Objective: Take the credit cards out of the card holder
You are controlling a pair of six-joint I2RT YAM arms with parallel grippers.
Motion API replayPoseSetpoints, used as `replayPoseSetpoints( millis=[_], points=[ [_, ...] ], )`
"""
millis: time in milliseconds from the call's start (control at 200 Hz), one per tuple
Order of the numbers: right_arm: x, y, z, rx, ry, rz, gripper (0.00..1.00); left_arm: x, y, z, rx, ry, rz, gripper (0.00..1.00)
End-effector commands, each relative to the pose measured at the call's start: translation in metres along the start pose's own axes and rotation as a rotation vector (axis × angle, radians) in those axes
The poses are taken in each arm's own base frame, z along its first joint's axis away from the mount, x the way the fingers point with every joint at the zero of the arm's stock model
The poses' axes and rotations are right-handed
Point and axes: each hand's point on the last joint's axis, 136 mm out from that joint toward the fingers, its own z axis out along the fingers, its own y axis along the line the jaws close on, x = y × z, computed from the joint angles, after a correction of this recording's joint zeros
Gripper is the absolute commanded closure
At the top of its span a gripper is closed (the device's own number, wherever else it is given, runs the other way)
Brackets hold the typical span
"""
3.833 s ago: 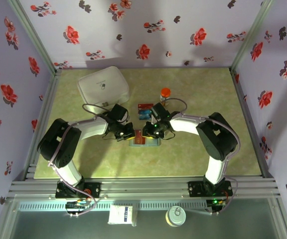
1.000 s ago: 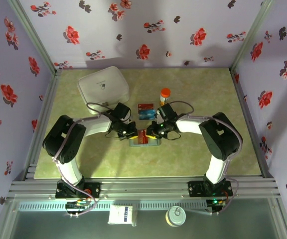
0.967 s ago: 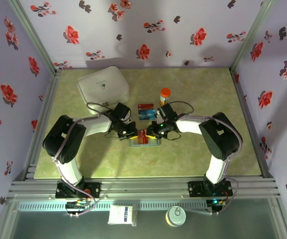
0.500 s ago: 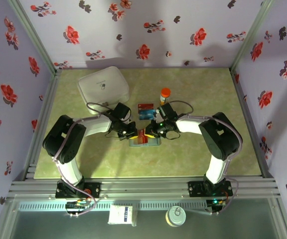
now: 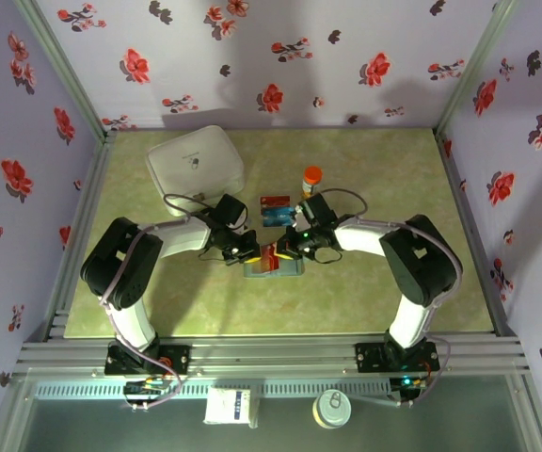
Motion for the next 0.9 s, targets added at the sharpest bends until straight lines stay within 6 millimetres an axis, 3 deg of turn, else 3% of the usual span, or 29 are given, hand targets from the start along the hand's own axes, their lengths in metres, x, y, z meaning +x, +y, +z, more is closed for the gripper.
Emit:
replayPoseSetpoints(
  millis=[0,170,350,545,795,895],
  points=[
    [0.009,-0.020,-0.016,0.103,0.001,-0.016,0.99,0.011,0.019,0.005,-0.068,0.033,-0.004,1.00],
    [0.006,-0.011,-0.036,0.157,-0.010,-0.109,1.00,0.008,0.013,0.001,-0.055,0.019,0.001,1.00],
    [-0.012,-0.002,-0.056,0.260,-0.026,-0.298,1.00,0.001,-0.003,-0.014,-0.021,-0.020,0.027,1.00],
    [-0.039,0.004,-0.077,0.411,-0.006,-0.641,1.00,-0.004,-0.012,-0.032,-0.007,-0.068,0.047,0.97],
    [-0.068,0.025,-0.093,0.493,0.120,-1.217,1.00,0.001,0.003,-0.043,-0.024,-0.092,0.027,0.95],
    [-0.084,0.029,-0.095,0.542,0.171,-1.363,1.00,0.003,0.010,-0.046,-0.029,-0.103,0.014,0.95]
  ],
)
